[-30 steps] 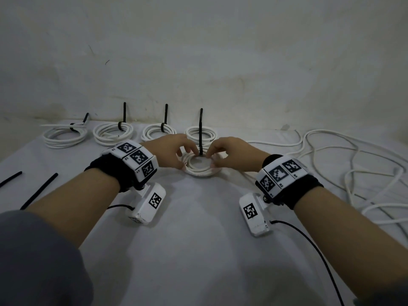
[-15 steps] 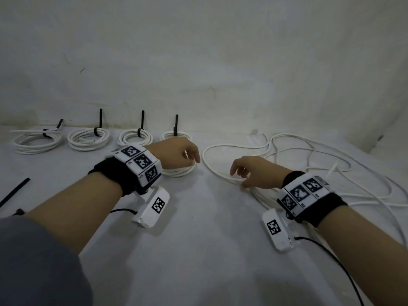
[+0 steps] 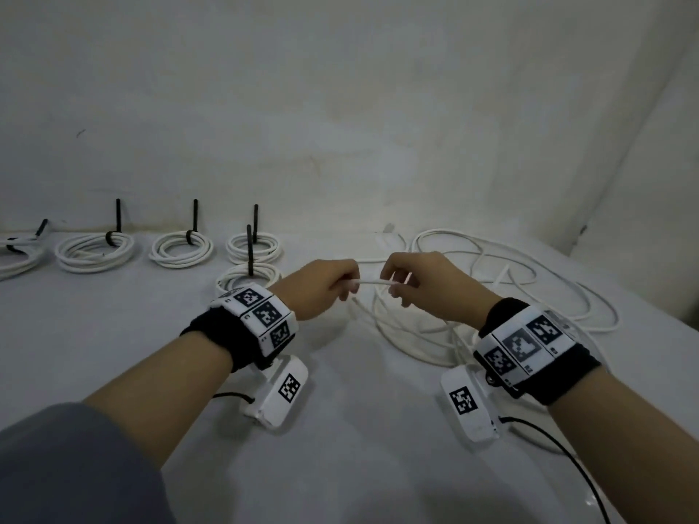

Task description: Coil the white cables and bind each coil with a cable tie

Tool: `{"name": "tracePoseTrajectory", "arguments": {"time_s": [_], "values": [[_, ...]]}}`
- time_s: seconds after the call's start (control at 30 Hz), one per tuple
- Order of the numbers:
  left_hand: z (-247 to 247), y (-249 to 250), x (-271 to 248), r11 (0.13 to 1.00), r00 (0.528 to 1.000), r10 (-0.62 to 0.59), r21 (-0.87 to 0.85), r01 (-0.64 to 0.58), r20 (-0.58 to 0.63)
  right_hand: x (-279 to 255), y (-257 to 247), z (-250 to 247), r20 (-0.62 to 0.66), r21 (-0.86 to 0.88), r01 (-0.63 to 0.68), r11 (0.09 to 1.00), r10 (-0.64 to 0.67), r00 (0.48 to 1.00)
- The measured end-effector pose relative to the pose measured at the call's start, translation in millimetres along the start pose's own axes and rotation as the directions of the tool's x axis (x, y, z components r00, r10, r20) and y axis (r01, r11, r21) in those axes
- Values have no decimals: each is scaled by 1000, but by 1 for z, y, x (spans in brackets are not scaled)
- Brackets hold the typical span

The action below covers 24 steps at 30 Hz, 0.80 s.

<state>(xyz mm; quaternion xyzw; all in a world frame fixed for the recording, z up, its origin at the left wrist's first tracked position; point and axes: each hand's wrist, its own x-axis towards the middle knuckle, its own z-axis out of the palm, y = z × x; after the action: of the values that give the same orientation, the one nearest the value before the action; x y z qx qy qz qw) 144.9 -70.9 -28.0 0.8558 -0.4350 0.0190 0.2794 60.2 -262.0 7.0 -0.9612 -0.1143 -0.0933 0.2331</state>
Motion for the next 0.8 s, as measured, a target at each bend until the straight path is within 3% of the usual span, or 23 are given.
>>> {"name": "tracePoseTrajectory", "arguments": {"time_s": [0.2, 0.37, 0.47, 0.57, 0.67, 0.8], "values": [[-4, 16, 3, 993, 994, 9, -114, -21, -111, -32, 15, -48, -169, 163, -7, 987, 35, 985], [-9, 6, 3, 989, 980, -14, -148, -16, -197, -50, 27, -83, -403, 417, 39, 908, 147, 903], [-10, 10, 4, 984, 961, 7, -171, -56, -275, -55, 33, -92, -420, 465, 9, 885, 212, 883], [-17, 28, 6, 974, 929, 41, -193, -119, -368, -53, 29, -93, -345, 350, -50, 935, 178, 922], [-26, 48, 6, 977, 916, 43, -174, -122, -400, -49, 3, -93, -280, 155, 8, 988, 36, 959], [-30, 73, 0, 966, 892, 95, -175, -189, -442, -38, -42, -86, -173, -53, 102, 993, -110, 979]]}}
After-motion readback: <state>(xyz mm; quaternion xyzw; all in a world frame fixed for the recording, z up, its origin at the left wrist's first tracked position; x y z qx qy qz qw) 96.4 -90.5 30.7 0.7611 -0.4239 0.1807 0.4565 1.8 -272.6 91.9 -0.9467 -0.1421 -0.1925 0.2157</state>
